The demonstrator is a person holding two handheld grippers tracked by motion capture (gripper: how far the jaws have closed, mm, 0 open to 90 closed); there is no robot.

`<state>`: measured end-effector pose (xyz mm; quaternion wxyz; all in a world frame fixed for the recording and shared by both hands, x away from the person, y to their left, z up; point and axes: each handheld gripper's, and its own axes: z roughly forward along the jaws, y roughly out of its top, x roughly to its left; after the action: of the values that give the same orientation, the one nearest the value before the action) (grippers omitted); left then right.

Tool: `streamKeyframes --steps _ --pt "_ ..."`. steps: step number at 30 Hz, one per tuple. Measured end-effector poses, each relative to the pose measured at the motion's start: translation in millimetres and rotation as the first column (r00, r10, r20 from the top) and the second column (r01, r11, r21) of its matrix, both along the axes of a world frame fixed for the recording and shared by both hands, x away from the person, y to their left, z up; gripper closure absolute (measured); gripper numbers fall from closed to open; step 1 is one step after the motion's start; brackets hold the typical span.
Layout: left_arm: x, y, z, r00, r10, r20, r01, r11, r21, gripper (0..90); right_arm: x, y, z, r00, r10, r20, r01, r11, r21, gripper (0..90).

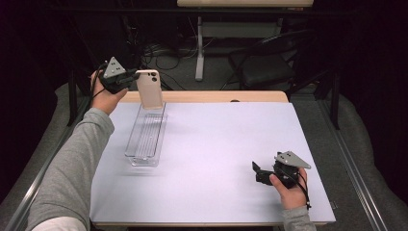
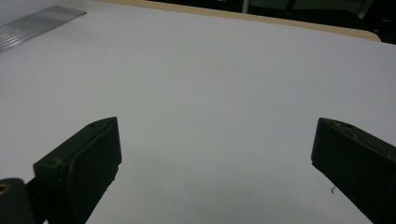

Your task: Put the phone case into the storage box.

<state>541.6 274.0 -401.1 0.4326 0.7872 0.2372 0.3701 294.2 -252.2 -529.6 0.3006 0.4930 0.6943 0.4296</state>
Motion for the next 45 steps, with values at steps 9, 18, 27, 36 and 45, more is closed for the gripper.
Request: streamKeyframes --steps 9,18,27,36,45 --pt "6.1 -3.2 -8.5 0.9999 0.009 0.004 -0.009 0.9996 0.028 79.0 -0.4 -1.4 0.2 1.0 -0.003 0.005 0.003 1.0 0.003 1.3" --pt "9.9 -4.6 -14.5 0.9999 0.014 0.004 -0.014 0.9994 0.033 79.0 -0.8 -2.3 0.7 1.0 -0.003 0.008 0.003 1.0 0.005 1.4" --pt "13.9 -8.6 -22.6 0.9996 0.026 -0.008 -0.026 0.9991 0.034 79.0 -1.6 -4.7 -0.2 0.9999 -0.012 0.002 0.012 0.9998 0.013 1.4" --pt "15.1 -11.9 -33.1 0.9993 0.036 -0.011 -0.036 0.9991 0.021 79.1 -1.5 -4.5 -0.6 1.0 -0.01 -0.001 0.01 0.9998 0.014 1.4" --pt "15.7 -10.3 -41.4 0.9991 0.039 -0.017 -0.039 0.9991 0.018 79.1 -0.6 -2.9 -2.8 1.0 -0.004 -0.003 0.004 1.0 0.008 1.4"
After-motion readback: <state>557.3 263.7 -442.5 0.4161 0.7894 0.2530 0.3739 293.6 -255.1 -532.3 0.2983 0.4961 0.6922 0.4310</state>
